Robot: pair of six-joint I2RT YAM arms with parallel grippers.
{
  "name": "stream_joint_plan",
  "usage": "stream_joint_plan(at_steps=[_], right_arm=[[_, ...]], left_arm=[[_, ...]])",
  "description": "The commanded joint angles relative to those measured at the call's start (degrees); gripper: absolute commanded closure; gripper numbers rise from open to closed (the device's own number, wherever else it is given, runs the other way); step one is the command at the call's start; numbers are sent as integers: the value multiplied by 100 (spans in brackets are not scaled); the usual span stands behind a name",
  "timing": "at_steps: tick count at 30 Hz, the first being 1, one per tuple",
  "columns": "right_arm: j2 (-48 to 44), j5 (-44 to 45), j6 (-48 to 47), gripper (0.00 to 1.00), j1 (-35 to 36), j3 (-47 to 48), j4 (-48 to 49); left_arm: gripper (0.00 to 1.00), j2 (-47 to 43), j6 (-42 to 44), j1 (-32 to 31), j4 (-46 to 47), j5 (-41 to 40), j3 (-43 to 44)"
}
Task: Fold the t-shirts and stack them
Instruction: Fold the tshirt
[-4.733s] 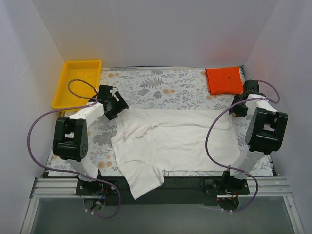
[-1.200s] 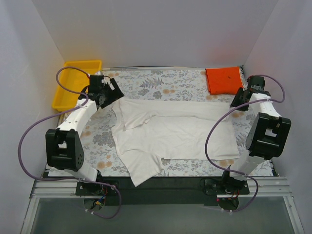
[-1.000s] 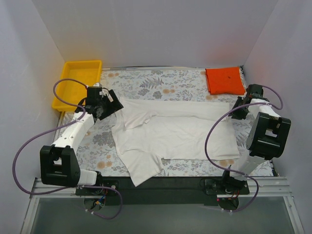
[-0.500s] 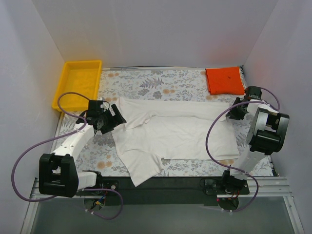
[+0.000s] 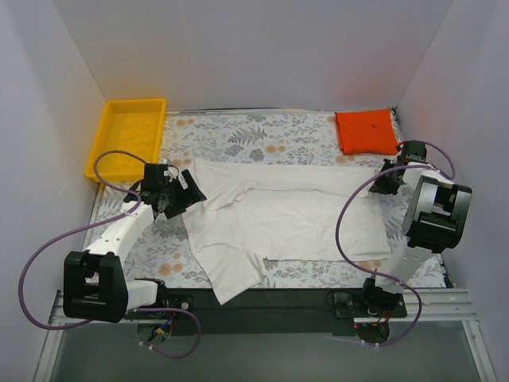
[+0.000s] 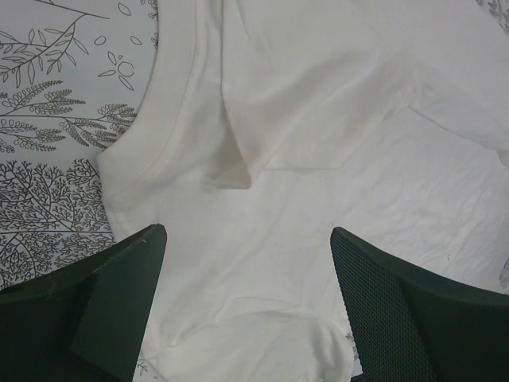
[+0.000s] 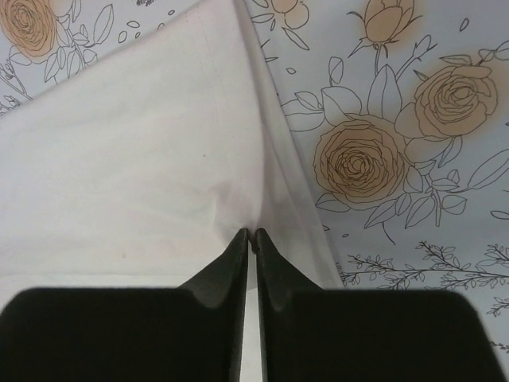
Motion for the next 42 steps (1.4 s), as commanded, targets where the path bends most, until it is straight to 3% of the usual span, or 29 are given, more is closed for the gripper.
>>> stream_joint_plan(at_steps=[1,6,13,15,17,23,34,42], right_arm=[[-26,133,-213,91,-21,159,-41],[-70,511,-416,99,-21,458,-375],[-26,1047,-591,98,-21,687,-675],[70,1065,-600,92,-12,731,-779],[123,1039,-583,80,14,766,-859],[-192,986,-328,67,49,609,-912],[-755,416,1235,67,-82,-191,-245],[-948,468,2325,65,-109,-797,107]], left_arm=[[22,-167,67,-18,60,62,-48],[22,-194,76,-18,60,54,-57],[22,-141,128,-18,60,62,-84],[22,-106,128,-18,60,106,-84],[22,-97,137,-18,60,115,-83],[22,-80,129,-18,25,80,-22],[22,-97,85,-18,-36,27,22],[23,-79,-3,-18,-36,45,48]])
